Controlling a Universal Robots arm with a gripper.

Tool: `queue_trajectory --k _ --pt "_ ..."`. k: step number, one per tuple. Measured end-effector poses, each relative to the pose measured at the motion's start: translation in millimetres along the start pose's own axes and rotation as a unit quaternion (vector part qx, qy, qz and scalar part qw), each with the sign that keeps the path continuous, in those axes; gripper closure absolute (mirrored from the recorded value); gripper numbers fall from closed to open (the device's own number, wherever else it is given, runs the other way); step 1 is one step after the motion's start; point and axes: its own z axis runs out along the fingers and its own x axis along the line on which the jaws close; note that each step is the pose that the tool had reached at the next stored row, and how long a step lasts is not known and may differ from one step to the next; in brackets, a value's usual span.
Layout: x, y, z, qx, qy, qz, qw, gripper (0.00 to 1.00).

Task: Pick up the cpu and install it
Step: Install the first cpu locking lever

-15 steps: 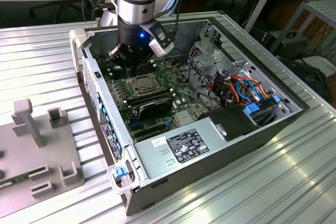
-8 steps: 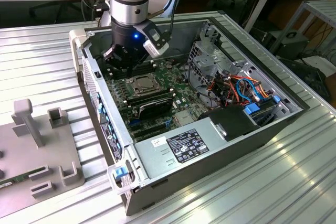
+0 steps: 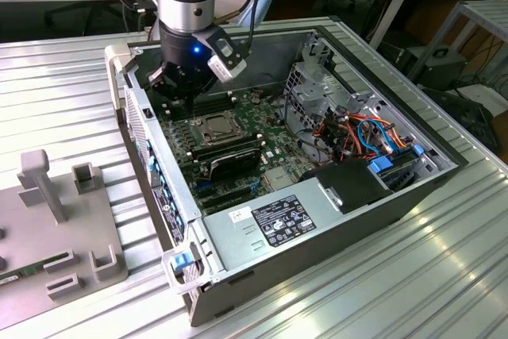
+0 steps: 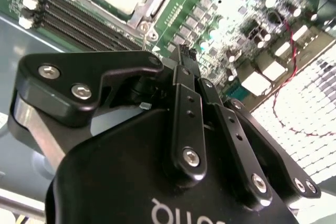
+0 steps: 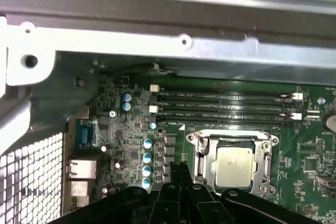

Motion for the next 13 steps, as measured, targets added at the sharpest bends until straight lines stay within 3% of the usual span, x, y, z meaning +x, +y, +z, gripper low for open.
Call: queue_trajectory --k 13 --pt "-0.1 0.4 -2.4 0.0000 -0.0016 0.000 1.00000 0.89"
